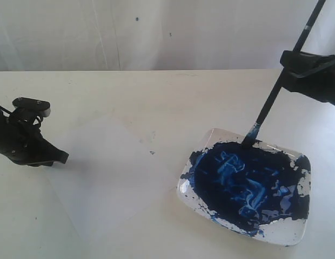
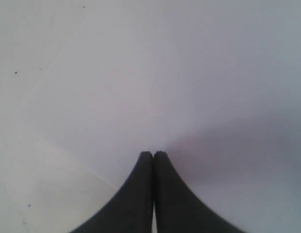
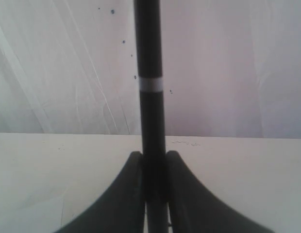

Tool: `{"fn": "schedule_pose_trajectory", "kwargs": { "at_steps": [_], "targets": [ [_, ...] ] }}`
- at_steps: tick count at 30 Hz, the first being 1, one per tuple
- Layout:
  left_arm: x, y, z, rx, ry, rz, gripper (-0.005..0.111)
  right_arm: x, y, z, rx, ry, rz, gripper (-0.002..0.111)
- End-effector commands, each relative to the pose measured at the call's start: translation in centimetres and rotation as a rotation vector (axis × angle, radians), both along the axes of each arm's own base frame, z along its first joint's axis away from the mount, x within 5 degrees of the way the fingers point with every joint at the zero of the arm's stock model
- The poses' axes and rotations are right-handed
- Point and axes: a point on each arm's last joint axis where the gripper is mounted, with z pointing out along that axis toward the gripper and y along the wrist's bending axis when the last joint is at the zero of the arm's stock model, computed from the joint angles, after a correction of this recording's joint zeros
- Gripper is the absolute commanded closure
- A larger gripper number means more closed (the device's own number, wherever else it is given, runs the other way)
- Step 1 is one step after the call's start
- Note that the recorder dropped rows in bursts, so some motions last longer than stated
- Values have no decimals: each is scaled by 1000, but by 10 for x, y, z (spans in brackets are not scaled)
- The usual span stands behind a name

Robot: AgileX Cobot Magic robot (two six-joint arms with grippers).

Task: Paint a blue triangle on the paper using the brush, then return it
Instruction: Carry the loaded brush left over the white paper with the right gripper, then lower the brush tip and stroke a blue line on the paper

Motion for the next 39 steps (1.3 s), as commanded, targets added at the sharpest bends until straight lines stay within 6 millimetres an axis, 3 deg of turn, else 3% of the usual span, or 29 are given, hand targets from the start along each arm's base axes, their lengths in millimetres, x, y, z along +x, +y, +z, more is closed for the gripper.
{"fn": "schedule_pose_trajectory", "kwargs": {
  "at_steps": [1,5,11,22,26,32,39],
  "targets": [
    [0,-2,2,-13,5,0,107,-4,3,8,20,-69,60,102],
    [0,-2,2,-13,5,0,107,-12,11,20,81,-193,180,102],
    [0,-2,2,-13,5,0,107,-16,24,28,96,-243,264,102],
    [0,-2,2,-11,-2,3,107,-12,99,49,74,-320,540,102],
    [0,-2,2,-11,-2,3,107,-3,136,40,60,-327,636,102],
    [0,-2,2,-11,-2,3,107,10,196,8,70,-259,766,102],
    [0,-2,2,-11,-2,3,107,18,239,-14,73,-240,840,102]
  ]
}}
